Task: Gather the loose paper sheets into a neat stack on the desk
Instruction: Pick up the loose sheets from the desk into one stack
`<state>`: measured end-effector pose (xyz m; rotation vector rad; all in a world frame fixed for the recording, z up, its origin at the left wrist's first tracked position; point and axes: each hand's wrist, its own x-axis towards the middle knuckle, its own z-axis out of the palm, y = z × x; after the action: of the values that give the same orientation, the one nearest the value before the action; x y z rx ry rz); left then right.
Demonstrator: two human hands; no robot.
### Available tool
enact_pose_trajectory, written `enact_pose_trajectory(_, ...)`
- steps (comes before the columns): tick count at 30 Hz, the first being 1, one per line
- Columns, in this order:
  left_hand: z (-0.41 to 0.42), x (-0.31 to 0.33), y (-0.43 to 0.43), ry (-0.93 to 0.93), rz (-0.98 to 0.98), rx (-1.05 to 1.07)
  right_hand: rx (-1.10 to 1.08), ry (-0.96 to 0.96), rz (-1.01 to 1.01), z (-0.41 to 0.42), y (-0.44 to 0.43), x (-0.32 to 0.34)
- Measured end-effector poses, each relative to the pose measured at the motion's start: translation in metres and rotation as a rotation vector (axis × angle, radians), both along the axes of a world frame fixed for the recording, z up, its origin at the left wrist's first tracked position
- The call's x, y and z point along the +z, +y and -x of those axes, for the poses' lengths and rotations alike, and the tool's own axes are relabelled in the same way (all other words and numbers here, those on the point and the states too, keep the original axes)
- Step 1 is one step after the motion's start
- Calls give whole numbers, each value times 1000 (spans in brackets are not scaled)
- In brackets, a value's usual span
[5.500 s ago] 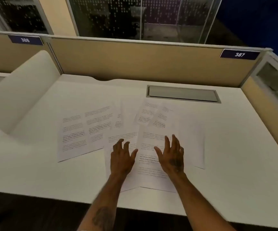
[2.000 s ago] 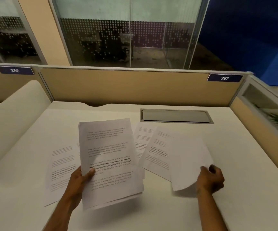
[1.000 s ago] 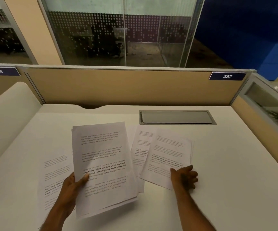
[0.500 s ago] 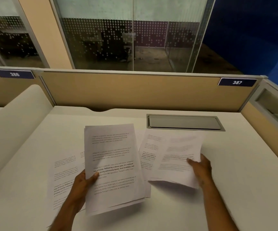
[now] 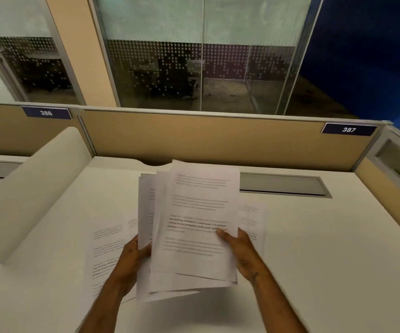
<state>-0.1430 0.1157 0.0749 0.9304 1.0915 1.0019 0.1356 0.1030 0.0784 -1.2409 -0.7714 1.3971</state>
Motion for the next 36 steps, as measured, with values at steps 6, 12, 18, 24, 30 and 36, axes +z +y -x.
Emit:
enact_pose_trajectory(6,10,-6,-2,-44,110,158,65,-187,-33,41,2,-11)
enact_pose_trajectory(12,10,-16,-5,59,106,14,214,-345,-21,44,1,-7)
enact_pose_trajectory(18,4,-28,1,149,103,96,-190,-524,230,-7,23,-33)
enact_pose_trajectory(24,16,-29,0,142,119,169,-194,-1237,708,-66,21,-92)
enact_pose_trajectory(30,16,-26,-7,131,115,188,-239,-807,850,-87,45,-94)
enact_pose_trajectory(36,27,-20,-3,135,99,154,-294,-539,391,-106,40,-61)
